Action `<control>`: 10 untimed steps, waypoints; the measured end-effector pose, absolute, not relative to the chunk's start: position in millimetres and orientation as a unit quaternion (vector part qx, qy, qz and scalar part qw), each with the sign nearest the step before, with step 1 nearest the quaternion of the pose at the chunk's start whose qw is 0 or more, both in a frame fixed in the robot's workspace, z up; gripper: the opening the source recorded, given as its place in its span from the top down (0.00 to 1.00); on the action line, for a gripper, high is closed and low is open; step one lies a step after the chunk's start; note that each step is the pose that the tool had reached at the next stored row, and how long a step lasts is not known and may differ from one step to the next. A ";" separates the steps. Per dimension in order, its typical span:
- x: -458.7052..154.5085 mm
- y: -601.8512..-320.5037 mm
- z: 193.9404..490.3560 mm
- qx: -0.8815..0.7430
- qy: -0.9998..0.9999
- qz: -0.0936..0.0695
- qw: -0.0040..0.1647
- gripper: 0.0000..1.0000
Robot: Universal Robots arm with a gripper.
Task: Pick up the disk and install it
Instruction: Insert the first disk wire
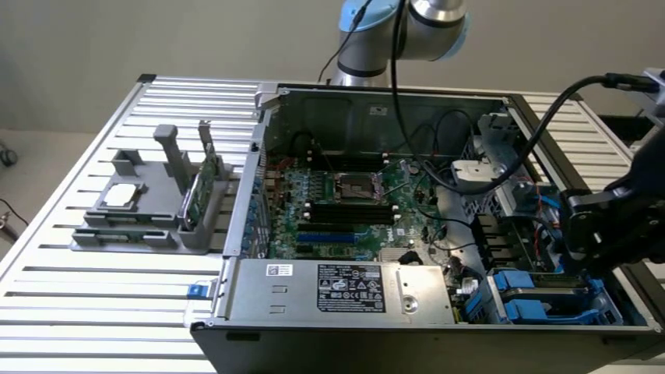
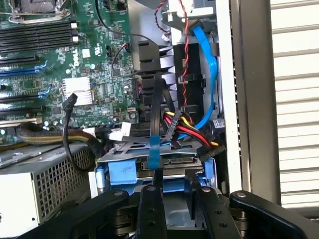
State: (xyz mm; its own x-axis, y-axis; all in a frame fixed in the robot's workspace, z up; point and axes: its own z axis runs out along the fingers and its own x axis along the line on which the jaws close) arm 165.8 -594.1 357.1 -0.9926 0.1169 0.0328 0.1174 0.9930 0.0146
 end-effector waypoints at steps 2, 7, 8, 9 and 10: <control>168.3 -594.1 356.4 -0.062 -0.998 -0.008 0.016 0.68; 176.8 -594.2 355.1 -0.067 -0.998 -0.008 0.016 0.68; 178.1 -594.2 354.9 -0.068 -0.998 -0.008 0.016 0.68; 179.2 -594.2 354.8 -0.069 -0.997 -0.009 0.016 0.68; 179.8 -594.1 354.7 -0.072 -0.997 -0.009 0.016 0.68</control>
